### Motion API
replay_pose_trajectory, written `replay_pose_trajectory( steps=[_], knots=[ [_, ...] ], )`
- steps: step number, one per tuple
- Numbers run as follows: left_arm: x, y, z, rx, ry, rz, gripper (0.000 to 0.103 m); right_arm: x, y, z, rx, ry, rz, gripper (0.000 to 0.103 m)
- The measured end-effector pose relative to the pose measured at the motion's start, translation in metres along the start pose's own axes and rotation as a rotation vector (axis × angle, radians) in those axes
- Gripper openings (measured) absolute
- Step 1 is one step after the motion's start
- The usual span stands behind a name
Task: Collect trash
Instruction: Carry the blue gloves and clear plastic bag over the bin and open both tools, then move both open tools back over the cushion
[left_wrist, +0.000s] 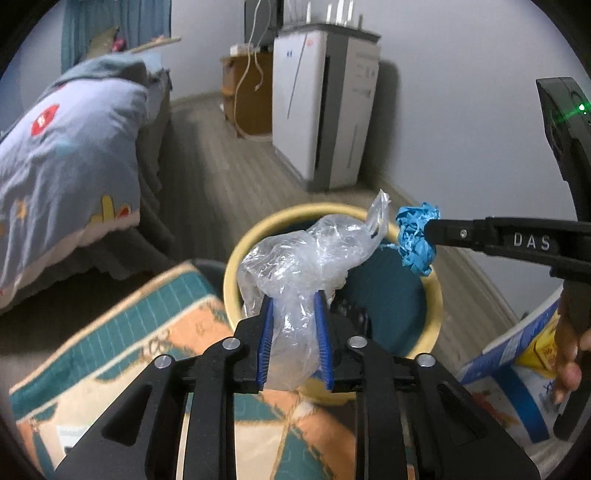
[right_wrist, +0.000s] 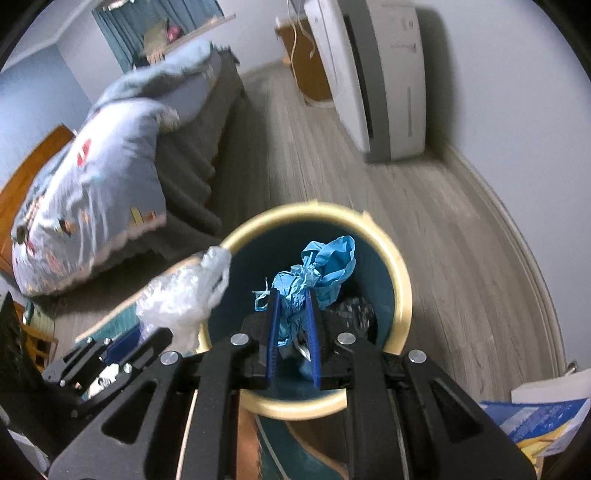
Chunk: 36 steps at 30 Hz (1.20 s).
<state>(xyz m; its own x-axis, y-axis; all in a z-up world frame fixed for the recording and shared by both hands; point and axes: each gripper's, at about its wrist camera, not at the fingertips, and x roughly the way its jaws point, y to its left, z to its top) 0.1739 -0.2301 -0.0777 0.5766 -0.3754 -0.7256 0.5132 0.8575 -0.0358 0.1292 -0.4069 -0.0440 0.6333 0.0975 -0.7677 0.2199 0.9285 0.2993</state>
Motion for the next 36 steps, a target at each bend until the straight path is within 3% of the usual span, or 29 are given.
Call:
replay_pose_trajectory(
  steps=[1,3,4,7,14,36],
  knots=[
    [-0.001,0.0,0.001,0.005,-0.016,0.005,0.04,-0.003,0.0,0.002,-0.001,-0.02,-0.002,0.016],
    [-0.003,0.0,0.002,-0.003,-0.033,0.006,0.061,-0.005,-0.001,0.003,0.003,-0.036,-0.011,0.043],
    [-0.003,0.001,0.001,-0.007,-0.034,0.008,0.067,-0.005,-0.001,0.003,0.007,-0.038,-0.014,0.048],
    [-0.001,0.001,0.0,-0.008,-0.021,0.01,0.075,-0.002,-0.002,0.005,0.011,-0.025,-0.021,0.054],
    [-0.005,0.007,-0.006,-0.015,-0.017,0.032,0.092,-0.002,0.01,0.001,-0.022,-0.015,-0.036,0.098],
    [-0.073,0.047,-0.031,-0.028,-0.046,0.114,0.096,-0.014,0.073,-0.011,-0.087,0.005,-0.017,0.097]
  ],
)
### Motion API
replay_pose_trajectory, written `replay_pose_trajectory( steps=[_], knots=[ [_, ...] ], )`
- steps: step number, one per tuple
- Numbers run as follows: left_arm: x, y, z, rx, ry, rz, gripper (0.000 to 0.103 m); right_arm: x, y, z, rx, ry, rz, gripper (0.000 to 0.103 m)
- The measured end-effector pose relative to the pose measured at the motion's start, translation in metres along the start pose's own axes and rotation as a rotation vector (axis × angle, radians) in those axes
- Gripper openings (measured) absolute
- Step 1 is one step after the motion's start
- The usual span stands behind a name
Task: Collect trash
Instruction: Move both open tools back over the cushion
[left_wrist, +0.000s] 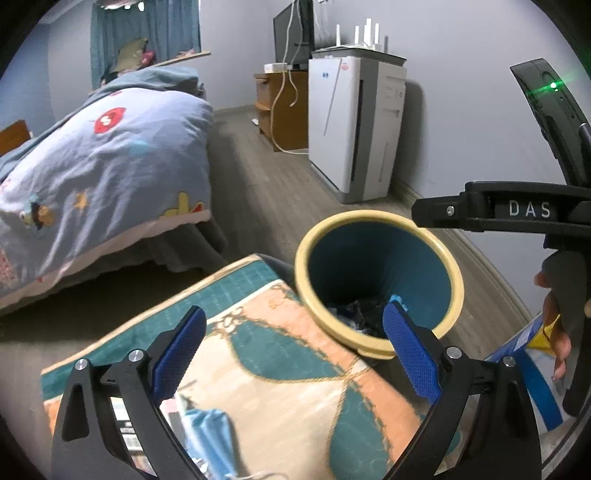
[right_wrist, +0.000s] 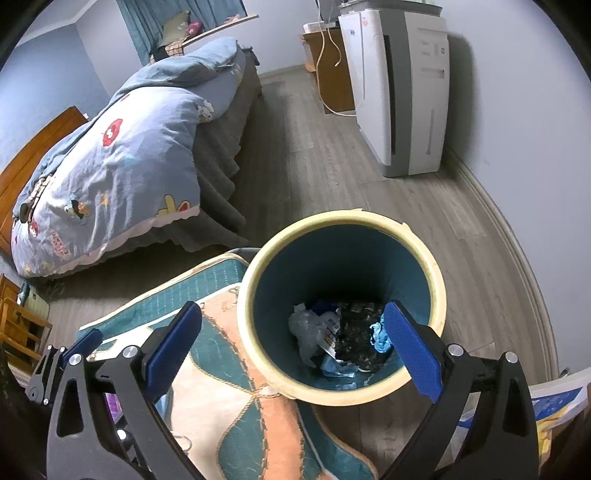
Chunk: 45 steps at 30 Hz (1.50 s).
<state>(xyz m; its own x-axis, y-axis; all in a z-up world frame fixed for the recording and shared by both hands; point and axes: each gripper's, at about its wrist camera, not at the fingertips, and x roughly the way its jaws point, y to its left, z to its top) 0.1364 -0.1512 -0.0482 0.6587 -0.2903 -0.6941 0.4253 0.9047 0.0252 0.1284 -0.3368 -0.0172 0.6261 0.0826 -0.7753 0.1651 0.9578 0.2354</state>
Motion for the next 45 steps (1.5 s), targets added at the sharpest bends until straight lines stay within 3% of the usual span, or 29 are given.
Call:
replay_pose_trajectory(
  steps=[21,35,39,45],
  knots=[
    [-0.057,0.081,-0.042,-0.061,0.012,0.103,0.096,0.009,0.082,-0.017,-0.098,0.041,0.05,0.097],
    [-0.09,0.156,-0.077,-0.171,0.033,0.198,0.096,0.028,0.143,-0.044,-0.198,0.097,0.079,0.097],
    [-0.094,0.177,-0.088,-0.199,0.057,0.231,0.096,0.035,0.16,-0.051,-0.241,0.121,0.088,0.097],
    [-0.082,0.205,-0.115,-0.248,0.16,0.267,0.096,0.052,0.18,-0.062,-0.312,0.173,0.066,0.097]
  ],
)
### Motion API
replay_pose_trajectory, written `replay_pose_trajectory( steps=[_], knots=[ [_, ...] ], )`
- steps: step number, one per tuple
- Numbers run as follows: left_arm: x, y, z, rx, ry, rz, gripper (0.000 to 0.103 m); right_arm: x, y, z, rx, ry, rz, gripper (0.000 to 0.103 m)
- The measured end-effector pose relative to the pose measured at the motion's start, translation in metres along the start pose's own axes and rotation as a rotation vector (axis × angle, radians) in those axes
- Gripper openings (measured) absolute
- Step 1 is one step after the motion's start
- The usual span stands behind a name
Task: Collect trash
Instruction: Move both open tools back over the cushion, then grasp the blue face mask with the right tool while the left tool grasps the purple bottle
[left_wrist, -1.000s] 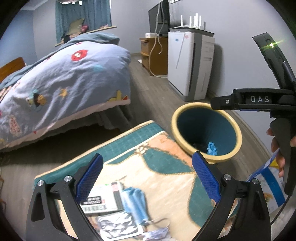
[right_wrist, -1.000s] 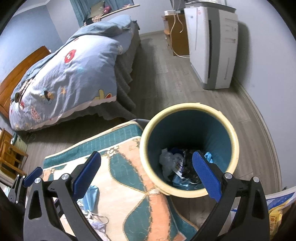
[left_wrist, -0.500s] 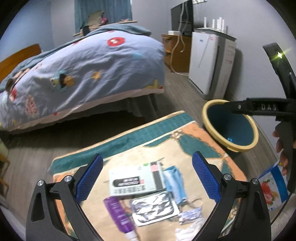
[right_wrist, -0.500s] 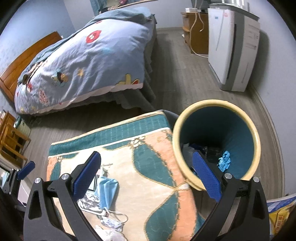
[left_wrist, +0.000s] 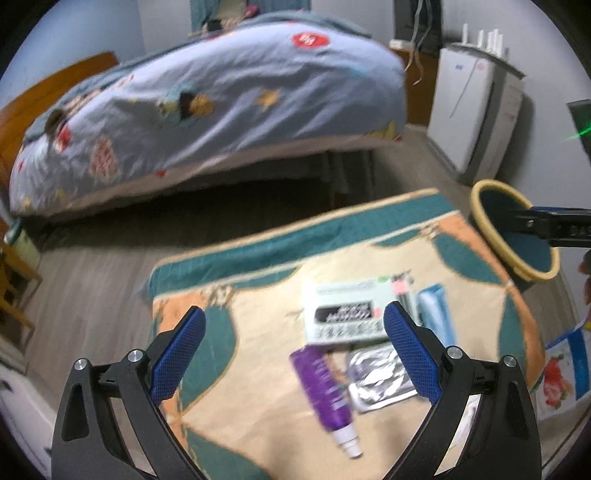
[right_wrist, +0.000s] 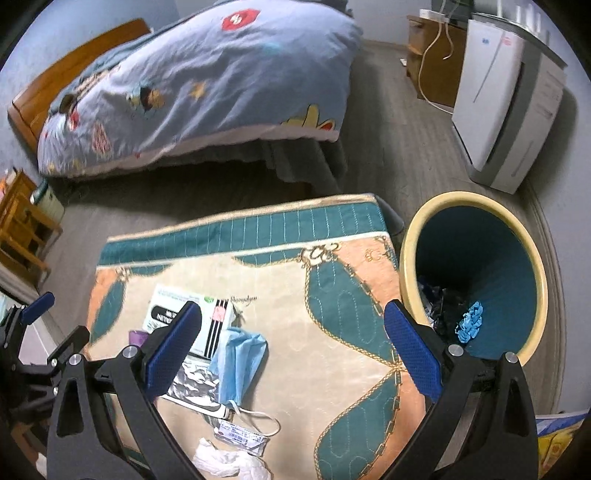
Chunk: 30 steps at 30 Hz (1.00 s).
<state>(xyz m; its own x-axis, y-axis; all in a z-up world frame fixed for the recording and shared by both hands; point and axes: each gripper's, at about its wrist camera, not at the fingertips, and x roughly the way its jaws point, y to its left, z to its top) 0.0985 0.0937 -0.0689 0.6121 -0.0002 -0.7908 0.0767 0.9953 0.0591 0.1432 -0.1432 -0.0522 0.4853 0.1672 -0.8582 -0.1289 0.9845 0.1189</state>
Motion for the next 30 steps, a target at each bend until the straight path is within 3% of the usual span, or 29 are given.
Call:
replay_pose_trajectory(
  steps=[4,7,16,25,27,30],
  knots=[
    [0.021,0.005,-0.013,-0.006,0.081,-0.005,0.096,0.017,0.007,-0.004,-0.008,0.064,-0.004,0.097],
    [0.03,0.003,-0.017,0.023,0.103,0.022,0.096,0.03,0.01,-0.008,0.012,0.115,-0.004,0.097],
    [0.058,0.005,-0.034,0.007,0.222,0.004,0.096,0.06,0.028,-0.02,0.002,0.218,-0.021,0.097],
    [0.069,0.001,-0.042,0.021,0.266,-0.025,0.096,0.081,0.037,-0.026,0.033,0.292,0.017,0.096],
    [0.073,0.0,-0.044,0.017,0.282,-0.037,0.096,0.085,0.039,-0.027,0.033,0.313,0.024,0.093],
    [0.078,-0.003,-0.046,0.019,0.306,-0.043,0.096,0.092,0.039,-0.031,0.026,0.346,0.018,0.079]
  ],
)
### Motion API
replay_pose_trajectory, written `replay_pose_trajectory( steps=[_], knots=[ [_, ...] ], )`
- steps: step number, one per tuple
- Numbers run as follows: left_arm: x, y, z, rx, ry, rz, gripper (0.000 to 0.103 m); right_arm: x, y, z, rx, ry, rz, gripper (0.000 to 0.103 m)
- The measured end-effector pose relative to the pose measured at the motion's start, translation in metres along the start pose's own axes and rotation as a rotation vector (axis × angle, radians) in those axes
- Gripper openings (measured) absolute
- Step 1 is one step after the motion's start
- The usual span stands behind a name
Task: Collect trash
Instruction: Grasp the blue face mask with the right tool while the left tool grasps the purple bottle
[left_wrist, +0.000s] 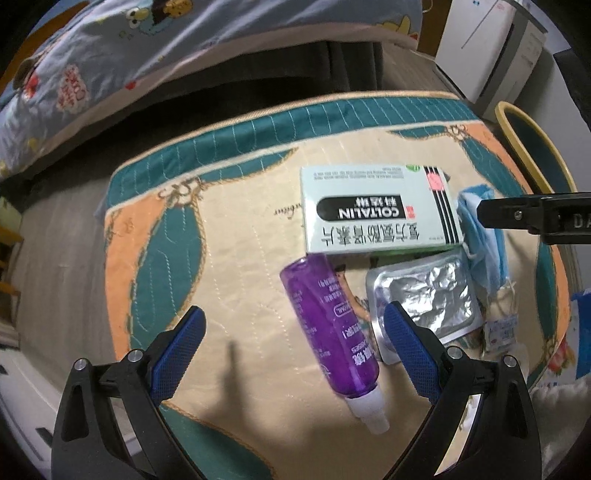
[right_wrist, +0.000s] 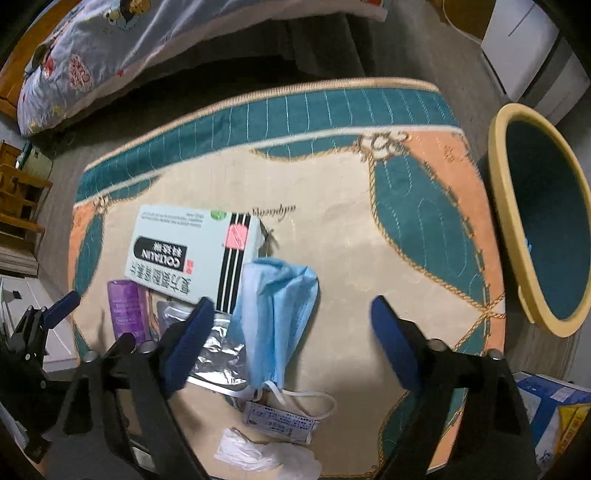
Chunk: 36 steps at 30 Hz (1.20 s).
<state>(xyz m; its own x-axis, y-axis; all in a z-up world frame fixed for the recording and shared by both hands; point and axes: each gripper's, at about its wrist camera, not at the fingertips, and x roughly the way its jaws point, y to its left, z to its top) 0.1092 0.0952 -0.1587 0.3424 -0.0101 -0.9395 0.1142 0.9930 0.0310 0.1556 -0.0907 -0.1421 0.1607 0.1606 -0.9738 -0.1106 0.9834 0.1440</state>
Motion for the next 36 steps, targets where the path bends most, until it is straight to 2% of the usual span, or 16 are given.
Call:
replay_pose_trajectory(
  steps=[4,6,7,9,11,12,13,19,22,29,36],
  knots=[
    [0.01,-0.001,-0.003,0.01,0.048,0.001,0.096,0.009,-0.001,-0.002,0.003,0.038,0.017,0.064],
    [0.015,-0.002,-0.004,0.01,0.069,0.0,0.096,0.014,-0.001,-0.002,0.007,0.06,0.048,0.05],
    [0.017,-0.001,-0.004,0.004,0.081,-0.003,0.096,0.015,-0.002,-0.003,0.006,0.069,0.062,0.046],
    [0.019,0.0,-0.003,-0.011,0.093,-0.018,0.093,0.016,-0.001,-0.004,0.005,0.087,0.089,0.03],
    [0.017,0.001,-0.001,-0.018,0.084,-0.028,0.083,0.012,-0.002,-0.005,-0.004,0.083,0.101,0.024],
    [0.016,0.001,0.0,-0.022,0.08,-0.033,0.072,0.011,-0.002,-0.004,-0.005,0.078,0.106,0.021],
    [0.015,0.002,0.001,-0.03,0.075,-0.052,0.064,0.009,-0.002,-0.004,-0.006,0.073,0.119,0.019],
    [0.014,-0.004,0.003,-0.008,0.072,-0.082,0.041,-0.001,0.0,-0.002,-0.011,0.046,0.142,0.016],
    [0.007,-0.004,0.006,-0.002,0.047,-0.077,0.037,-0.008,-0.004,-0.001,-0.013,0.026,0.15,0.016],
    [-0.023,-0.013,0.015,0.02,-0.041,-0.058,0.036,-0.029,-0.015,0.002,-0.009,-0.032,0.156,0.016],
    [-0.055,-0.032,0.03,0.059,-0.15,-0.057,0.034,-0.064,-0.027,0.008,-0.008,-0.144,0.168,0.017]
  ],
)
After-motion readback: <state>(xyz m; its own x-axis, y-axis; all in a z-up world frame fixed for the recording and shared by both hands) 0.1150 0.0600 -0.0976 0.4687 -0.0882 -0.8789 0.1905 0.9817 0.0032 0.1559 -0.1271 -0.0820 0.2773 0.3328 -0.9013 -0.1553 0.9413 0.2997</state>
